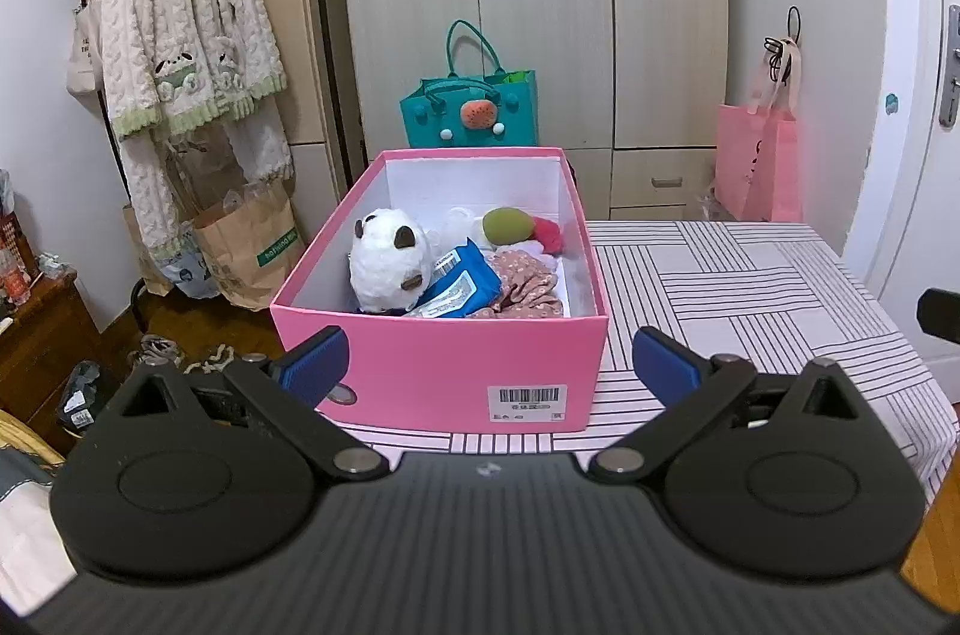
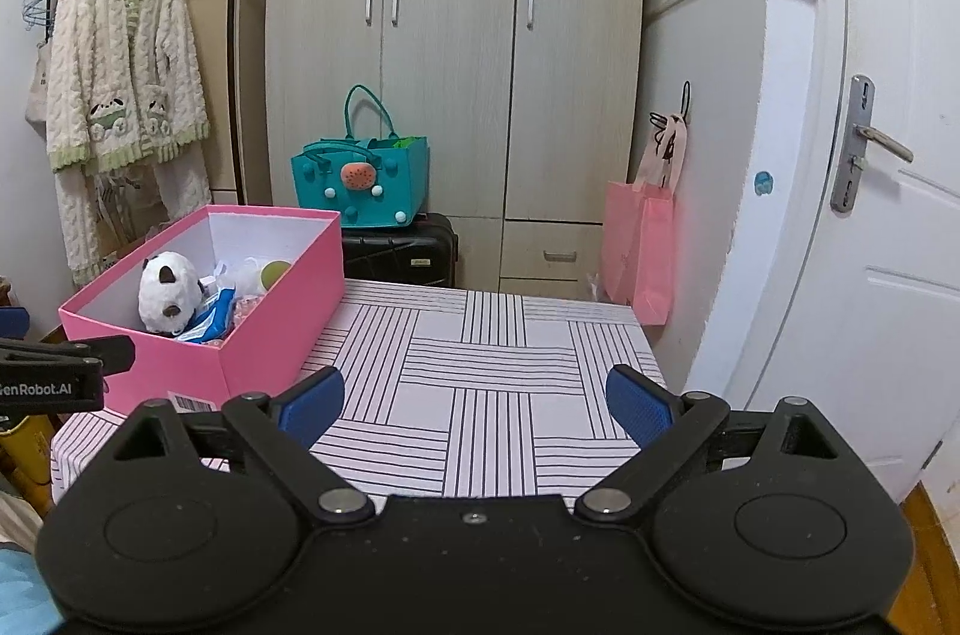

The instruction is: Organize soft objects

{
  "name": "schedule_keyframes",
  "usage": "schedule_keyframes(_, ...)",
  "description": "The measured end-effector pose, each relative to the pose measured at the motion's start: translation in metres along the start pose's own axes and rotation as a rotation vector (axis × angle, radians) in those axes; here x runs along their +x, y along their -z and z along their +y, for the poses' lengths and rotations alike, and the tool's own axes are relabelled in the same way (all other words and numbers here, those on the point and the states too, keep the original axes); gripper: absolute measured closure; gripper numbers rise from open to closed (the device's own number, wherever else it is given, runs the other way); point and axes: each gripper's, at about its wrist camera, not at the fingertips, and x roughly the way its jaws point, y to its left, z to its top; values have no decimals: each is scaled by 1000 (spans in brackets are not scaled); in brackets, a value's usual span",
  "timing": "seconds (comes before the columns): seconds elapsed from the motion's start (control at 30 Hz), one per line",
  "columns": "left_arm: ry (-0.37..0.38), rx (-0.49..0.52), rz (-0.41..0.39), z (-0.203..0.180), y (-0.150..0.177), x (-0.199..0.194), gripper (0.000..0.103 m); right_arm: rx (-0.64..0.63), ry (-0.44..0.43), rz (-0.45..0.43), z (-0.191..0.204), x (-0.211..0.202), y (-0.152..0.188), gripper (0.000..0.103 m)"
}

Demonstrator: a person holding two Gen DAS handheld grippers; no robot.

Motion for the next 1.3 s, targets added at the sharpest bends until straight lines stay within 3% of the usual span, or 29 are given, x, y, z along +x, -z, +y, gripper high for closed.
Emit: schedule_keyframes(1.3,-50,41,-52,-5,4,-9,1,40,33,12,-3,-2,9,6)
